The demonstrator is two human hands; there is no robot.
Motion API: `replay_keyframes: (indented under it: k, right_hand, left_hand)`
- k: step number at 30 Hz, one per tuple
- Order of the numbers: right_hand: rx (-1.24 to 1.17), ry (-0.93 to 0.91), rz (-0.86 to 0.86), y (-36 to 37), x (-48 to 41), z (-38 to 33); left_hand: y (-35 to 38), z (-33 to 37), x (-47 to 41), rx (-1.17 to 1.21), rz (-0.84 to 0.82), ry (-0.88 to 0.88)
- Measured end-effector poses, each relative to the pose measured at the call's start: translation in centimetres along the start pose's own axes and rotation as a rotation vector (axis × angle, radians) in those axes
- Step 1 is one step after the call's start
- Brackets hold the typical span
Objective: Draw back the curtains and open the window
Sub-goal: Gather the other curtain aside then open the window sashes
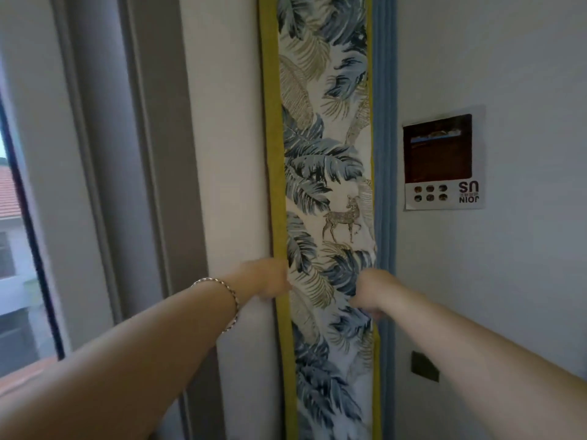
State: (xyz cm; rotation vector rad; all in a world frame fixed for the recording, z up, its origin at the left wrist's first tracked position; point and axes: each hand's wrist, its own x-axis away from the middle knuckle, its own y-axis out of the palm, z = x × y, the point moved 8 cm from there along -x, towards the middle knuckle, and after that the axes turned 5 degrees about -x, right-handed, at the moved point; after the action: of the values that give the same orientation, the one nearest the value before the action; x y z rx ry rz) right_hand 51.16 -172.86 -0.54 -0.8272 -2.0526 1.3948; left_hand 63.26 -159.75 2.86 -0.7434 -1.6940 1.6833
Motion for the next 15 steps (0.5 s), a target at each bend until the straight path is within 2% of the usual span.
replay_keyframes:
  k: [2,6,11,15]
  right_hand:
    - [0.021,-0.056,-0.001,0.9,2.2,-2.5]
    - [0.029,-0.241,-0.096,3.2,7.4,-8.8]
    - [0.113,-0.508,-0.12,5.7,13.7,-17.6]
    - [0.146,-0.664,-0.1,7.8,17.5,-23.1]
  left_hand:
    - [0.6,-1.7,1.8,0.063,-0.033,-0.001]
    - [1.1,-7.5,6.8,0.129,0.039,-0.083]
    - [2.2,-16.5,15.3,0.173,0.095,-0.333]
    - [3.5,-20.8,22.3,0.261,0.104,-0.497]
